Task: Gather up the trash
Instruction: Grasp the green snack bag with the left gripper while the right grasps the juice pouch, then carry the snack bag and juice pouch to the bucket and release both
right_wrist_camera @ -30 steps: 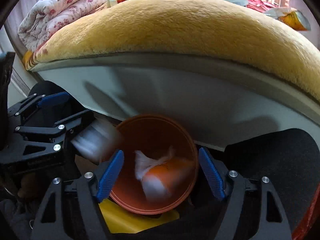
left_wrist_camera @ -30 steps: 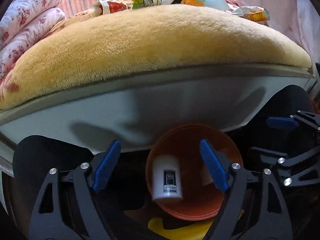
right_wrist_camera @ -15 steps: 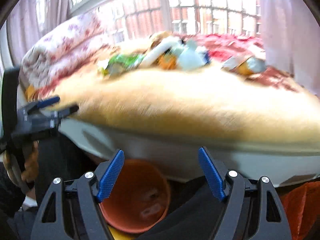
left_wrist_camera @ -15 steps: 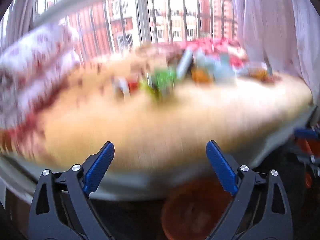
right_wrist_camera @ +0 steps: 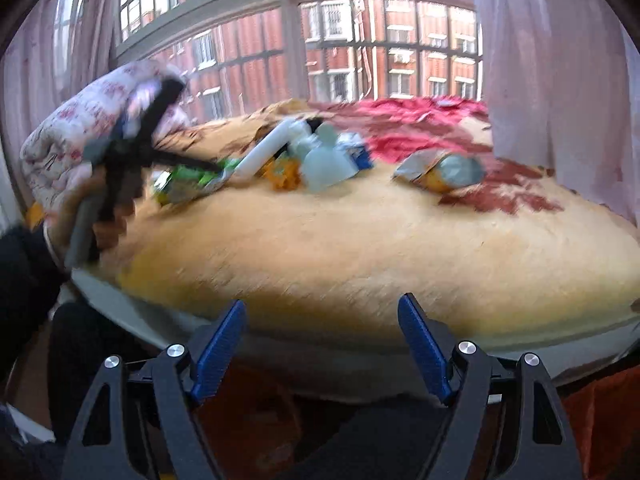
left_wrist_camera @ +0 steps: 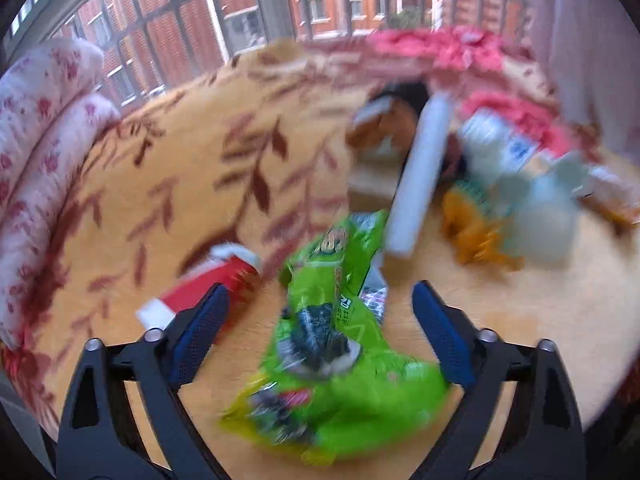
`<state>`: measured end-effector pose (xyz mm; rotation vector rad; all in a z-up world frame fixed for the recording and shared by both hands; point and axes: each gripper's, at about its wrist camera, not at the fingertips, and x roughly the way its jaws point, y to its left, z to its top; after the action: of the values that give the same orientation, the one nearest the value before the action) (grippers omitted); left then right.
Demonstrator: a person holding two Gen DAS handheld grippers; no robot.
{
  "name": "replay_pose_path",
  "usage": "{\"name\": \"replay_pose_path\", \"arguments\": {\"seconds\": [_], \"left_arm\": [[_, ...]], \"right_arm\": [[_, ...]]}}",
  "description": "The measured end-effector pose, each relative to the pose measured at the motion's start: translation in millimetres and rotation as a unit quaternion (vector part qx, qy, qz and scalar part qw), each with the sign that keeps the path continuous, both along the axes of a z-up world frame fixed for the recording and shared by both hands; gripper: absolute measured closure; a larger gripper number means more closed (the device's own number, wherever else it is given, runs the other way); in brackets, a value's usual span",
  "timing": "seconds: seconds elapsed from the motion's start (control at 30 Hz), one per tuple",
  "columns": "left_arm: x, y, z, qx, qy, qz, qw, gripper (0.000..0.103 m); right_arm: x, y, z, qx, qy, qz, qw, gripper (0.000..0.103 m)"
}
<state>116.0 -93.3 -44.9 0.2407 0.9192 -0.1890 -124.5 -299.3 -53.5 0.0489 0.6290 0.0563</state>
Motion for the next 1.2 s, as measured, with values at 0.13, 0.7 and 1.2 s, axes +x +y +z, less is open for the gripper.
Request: {"name": "replay_pose_path", "arguments": {"seconds": [0.13,0.7,1.2], "left_arm": [[-11,-12,-19,0.013,-0.043,-0.009,0.999,0.072],[-135,31,38,-0.062,-0.147,0.009,0.9871,0.078],[-155,40,27,-0.071,-0.126,0.015,0.9893,0.078]], "right_arm": [[22,-26,13,-0.016,-0.035,-0.04,0.998,0.013],[203,-69,64,-0.1,0.084,0.06,0.99,0.008],[258,-104,-19,-0.038,0.269,0.008,0.962,0.064]]}}
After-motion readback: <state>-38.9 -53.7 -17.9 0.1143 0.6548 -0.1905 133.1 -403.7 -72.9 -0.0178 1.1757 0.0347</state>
